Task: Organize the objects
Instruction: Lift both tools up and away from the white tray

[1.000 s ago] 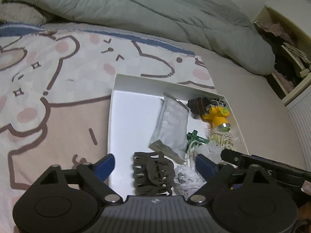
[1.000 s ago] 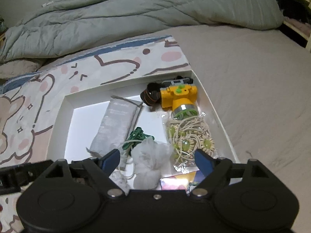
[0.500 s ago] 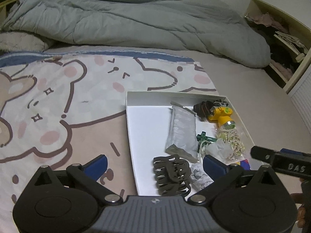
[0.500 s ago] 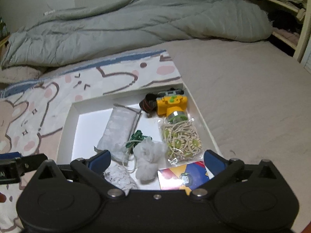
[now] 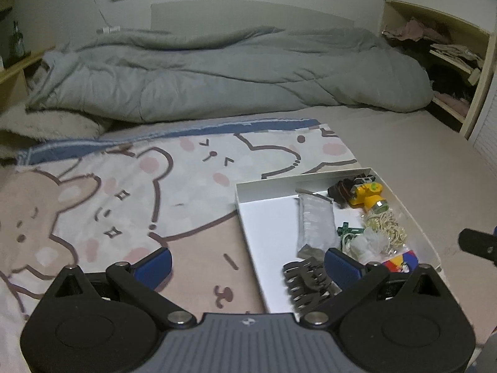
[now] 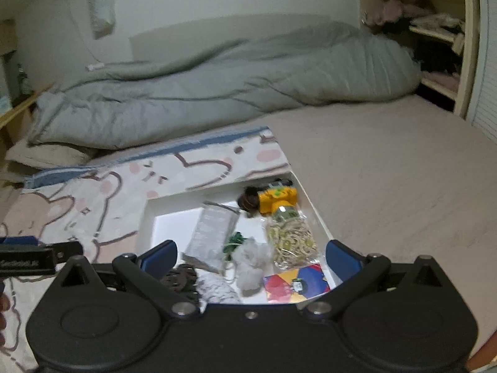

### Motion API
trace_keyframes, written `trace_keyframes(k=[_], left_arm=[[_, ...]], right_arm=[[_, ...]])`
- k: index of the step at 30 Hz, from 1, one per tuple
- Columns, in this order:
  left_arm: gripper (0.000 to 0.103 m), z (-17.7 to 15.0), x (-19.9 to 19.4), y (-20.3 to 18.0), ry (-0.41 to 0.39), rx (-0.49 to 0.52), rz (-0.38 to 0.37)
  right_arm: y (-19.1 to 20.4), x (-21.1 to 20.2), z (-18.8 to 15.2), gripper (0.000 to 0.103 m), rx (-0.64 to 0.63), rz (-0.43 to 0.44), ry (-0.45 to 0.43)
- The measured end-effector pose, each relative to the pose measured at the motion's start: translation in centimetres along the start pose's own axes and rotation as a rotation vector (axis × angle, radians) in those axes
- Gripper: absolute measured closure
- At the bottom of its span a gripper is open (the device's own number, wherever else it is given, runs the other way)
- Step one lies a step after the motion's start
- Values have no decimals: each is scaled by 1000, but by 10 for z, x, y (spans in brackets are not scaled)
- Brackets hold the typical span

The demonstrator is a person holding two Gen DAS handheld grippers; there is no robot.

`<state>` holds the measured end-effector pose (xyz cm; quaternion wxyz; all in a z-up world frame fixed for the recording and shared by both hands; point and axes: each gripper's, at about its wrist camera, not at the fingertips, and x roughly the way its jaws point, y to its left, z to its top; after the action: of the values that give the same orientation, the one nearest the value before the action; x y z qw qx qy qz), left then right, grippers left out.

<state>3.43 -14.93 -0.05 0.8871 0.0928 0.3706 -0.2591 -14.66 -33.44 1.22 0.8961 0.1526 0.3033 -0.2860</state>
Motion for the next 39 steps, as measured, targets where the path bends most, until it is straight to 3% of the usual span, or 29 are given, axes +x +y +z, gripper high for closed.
trace_keyframes(k=[10,20,29,39], left_arm=[[0,-26,-42,1,-63,97,-52],[0,-48,-67,10,-76,110,-47],[0,-67,-62,20,-45,75,-52],[0,-71,-54,28,-28,67,-23]], right_arm=[[26,-42,-24,0,-77,-23,-60],[42,-58,-51,0,-121,-90,-92],[49,-53,-67,7,-100,-58,-36],[56,-51,-74,0,-118,-62,-43]])
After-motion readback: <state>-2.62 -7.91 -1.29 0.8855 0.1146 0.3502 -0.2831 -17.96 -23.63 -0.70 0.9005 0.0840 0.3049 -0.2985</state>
